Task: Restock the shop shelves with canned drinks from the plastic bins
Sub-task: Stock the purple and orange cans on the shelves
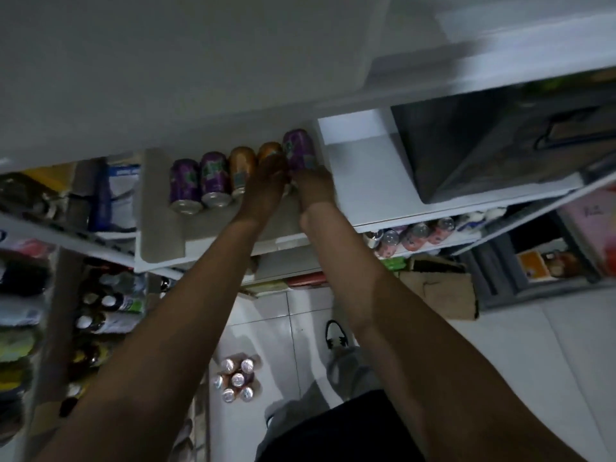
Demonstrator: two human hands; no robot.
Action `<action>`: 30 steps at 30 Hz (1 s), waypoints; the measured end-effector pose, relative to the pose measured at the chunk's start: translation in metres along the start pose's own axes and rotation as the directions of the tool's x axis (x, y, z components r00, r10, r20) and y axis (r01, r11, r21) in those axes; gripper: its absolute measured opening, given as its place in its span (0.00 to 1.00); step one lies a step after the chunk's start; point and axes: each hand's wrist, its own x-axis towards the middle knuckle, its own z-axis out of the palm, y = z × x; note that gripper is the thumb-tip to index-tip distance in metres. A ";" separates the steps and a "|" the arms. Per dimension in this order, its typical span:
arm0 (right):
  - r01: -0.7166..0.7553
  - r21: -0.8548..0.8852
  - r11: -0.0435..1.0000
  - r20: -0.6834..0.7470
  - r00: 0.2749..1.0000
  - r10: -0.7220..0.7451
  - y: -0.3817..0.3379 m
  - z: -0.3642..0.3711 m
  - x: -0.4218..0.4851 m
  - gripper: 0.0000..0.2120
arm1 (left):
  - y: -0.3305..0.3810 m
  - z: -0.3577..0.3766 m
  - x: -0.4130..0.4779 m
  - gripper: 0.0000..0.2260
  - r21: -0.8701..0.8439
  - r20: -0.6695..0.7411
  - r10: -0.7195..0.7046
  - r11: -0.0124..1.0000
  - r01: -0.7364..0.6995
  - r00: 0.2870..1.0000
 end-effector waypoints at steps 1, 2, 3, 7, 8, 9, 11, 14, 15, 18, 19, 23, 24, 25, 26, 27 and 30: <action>-0.025 0.028 0.999 0.000 1.000 0.025 0.002 0.002 0.003 0.19 | -0.002 -0.001 0.008 0.17 0.003 -0.015 0.009 1.000 -0.009 1.000; -0.039 0.064 0.997 -0.008 0.999 0.040 0.005 0.003 0.004 0.17 | -0.006 -0.001 0.017 0.21 0.010 -0.015 0.029 1.000 -0.029 0.999; -0.065 0.125 0.990 -0.011 0.998 0.067 0.007 0.003 0.005 0.16 | -0.011 -0.003 0.029 0.26 0.016 -0.005 0.054 0.998 -0.054 0.999; -0.169 0.419 0.892 0.021 0.984 0.176 0.011 -0.001 0.008 0.05 | 0.009 -0.006 0.030 0.28 0.044 0.023 0.075 0.996 -0.076 0.997; -0.189 0.466 0.864 0.043 0.981 0.191 0.012 0.001 0.009 0.07 | 0.015 -0.005 0.028 0.26 0.060 0.034 0.089 0.994 -0.091 0.995; -0.198 0.502 0.842 0.057 0.979 0.196 0.011 0.002 0.010 0.08 | 0.019 -0.003 0.027 0.25 0.077 0.045 0.115 0.990 -0.119 0.992; -0.208 0.571 0.794 0.050 0.974 0.219 0.013 0.005 0.011 0.10 | 0.019 -0.001 0.033 0.23 0.127 0.061 0.189 0.972 -0.196 0.980; -0.238 0.718 0.654 0.084 0.963 0.258 0.008 0.009 0.009 0.06 | 0.014 -0.005 0.045 0.22 0.146 0.023 0.190 0.971 -0.192 0.981; -0.236 0.757 0.609 0.086 0.960 0.265 0.006 0.010 0.008 0.08 | 0.013 -0.008 0.048 0.21 0.145 0.005 0.186 0.972 -0.185 0.983; -0.209 0.741 0.638 0.104 0.975 0.198 0.005 0.013 0.007 0.20 | 0.011 -0.015 0.047 0.21 0.140 -0.045 0.188 0.974 -0.180 0.981; -0.199 0.732 0.652 0.110 0.978 0.175 0.006 0.013 0.009 0.21 | 0.011 -0.017 0.044 0.20 0.139 -0.063 0.197 0.972 -0.187 0.978; -0.214 0.813 0.541 0.139 0.975 0.176 0.010 0.019 0.007 0.20 | 0.008 -0.028 0.037 0.20 0.085 -0.141 0.217 0.975 -0.207 0.966; -0.194 0.823 0.534 0.098 0.974 0.202 0.009 0.025 0.000 0.20 | 0.006 -0.030 0.036 0.20 0.060 -0.144 0.229 0.973 -0.223 0.963; -0.187 0.830 0.526 0.054 0.965 0.258 0.006 0.029 -0.008 0.19 | 0.004 -0.031 0.033 0.19 0.030 -0.139 0.228 0.974 -0.226 0.964; -0.167 0.786 0.596 -0.020 0.956 0.294 0.009 0.035 -0.011 0.19 | 0.004 -0.033 0.028 0.18 -0.001 -0.129 0.207 0.978 -0.209 0.970; -0.135 0.665 0.734 -0.097 0.960 0.264 0.011 0.039 -0.019 0.20 | 0.004 -0.035 0.021 0.17 -0.035 -0.116 0.178 0.982 -0.183 0.977; 0.135 -0.056 0.989 -0.185 0.972 -0.143 0.023 0.028 -0.028 0.31 | -0.001 -0.035 0.006 0.12 -0.093 -0.059 0.122 0.987 -0.127 0.991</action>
